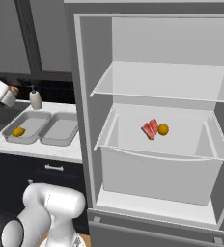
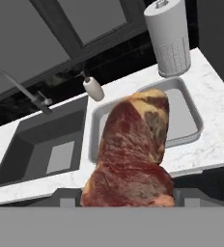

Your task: Place one lemon and one steak in each tupperware on the nearby counter, to pack two identical lunches.

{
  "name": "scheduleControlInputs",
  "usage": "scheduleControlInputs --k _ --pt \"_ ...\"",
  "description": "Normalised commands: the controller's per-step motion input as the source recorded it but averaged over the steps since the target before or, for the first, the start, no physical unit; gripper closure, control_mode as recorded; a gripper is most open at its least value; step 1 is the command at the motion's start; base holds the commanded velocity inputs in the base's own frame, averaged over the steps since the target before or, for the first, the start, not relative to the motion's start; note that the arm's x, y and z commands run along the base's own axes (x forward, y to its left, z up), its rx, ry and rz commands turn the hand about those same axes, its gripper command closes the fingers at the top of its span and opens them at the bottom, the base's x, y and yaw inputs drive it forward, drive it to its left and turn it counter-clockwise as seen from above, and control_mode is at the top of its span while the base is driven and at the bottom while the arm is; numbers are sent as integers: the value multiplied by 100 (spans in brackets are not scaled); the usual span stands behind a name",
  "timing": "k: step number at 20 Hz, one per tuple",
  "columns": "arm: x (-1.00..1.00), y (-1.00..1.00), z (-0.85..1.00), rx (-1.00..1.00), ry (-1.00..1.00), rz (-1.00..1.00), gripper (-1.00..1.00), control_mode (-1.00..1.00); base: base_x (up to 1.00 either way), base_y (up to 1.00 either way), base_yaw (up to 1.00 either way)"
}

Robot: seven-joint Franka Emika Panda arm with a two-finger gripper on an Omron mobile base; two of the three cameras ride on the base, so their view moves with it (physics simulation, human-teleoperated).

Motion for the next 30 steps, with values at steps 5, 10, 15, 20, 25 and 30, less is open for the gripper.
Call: scheduleControlInputs --k 5,10,15,20,25,30 --pt "12 52 -20 -11 2 0 100 -100 0 0 0" --pt "34 25 -42 -5 11 0 100 -100 0 0 0" --pt "56 0 -39 0 15 2 100 -100 0 0 0" --pt "51 2 -33 0 10 3 100 -100 0 0 0" --pt "31 25 -35 0 3 8 100 -100 0 0 0" --pt "43 28 -37 0 1 7 100 -100 0 0 0"
